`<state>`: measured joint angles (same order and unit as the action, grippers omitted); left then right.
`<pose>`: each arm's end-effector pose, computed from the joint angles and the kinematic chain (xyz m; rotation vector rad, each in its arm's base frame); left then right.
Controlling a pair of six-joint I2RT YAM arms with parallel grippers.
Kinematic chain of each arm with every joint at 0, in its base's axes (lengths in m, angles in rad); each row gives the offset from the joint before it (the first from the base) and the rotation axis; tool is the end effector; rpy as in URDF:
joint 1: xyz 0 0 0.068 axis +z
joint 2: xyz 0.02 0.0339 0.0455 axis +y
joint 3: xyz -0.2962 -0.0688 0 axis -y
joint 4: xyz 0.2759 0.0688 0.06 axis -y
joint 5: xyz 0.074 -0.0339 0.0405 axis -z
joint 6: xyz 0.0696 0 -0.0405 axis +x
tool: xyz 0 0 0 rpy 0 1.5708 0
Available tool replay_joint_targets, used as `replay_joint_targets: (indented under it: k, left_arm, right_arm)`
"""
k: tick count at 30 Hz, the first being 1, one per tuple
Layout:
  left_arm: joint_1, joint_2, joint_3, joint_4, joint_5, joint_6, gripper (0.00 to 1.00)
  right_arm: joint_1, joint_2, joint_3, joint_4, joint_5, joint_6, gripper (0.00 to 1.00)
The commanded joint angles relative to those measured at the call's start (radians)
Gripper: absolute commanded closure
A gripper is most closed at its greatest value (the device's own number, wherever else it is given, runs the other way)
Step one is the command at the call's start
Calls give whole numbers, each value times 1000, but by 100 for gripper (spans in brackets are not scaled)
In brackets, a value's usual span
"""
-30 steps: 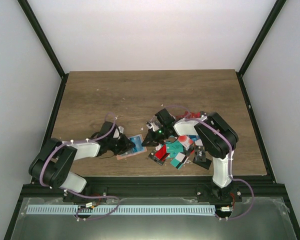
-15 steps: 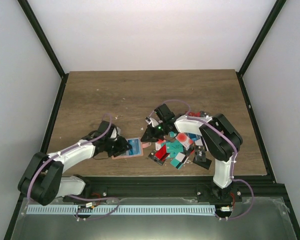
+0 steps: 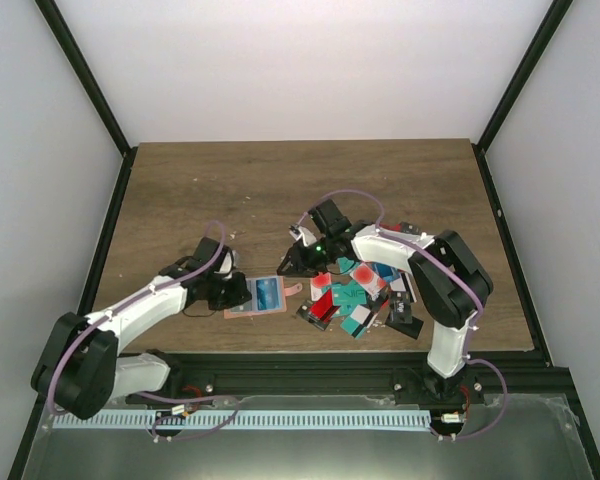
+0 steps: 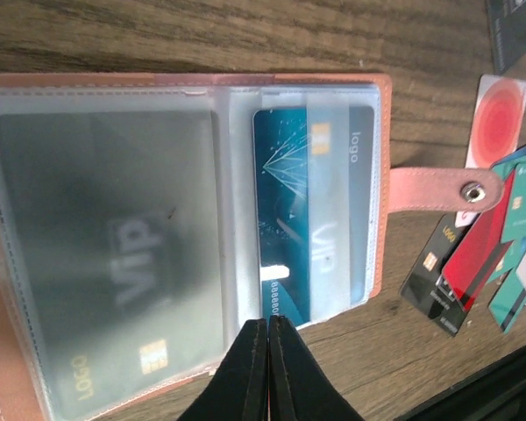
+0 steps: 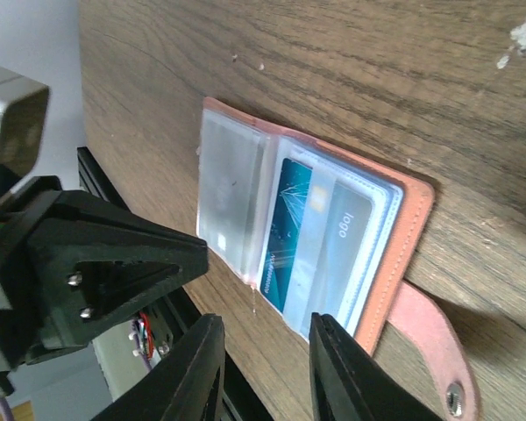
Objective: Put the credit cards into the card holder
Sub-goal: Insert the credit card into the card holder.
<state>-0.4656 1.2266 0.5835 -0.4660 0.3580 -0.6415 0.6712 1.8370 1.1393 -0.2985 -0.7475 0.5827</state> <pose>0.2024 -0.1290 0.1503 -0.1287 2.8306 -0.7855 0.2962 0.2957 0.1630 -0.4465 2.7732 1.3699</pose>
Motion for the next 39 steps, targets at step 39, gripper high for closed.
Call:
replay_joint_targets:
  k: [39]
  left_arm:
    - [-52, 348, 70, 76, -29, 108, 96]
  right_arm:
    - [34, 99, -16, 90, -54, 80, 63]
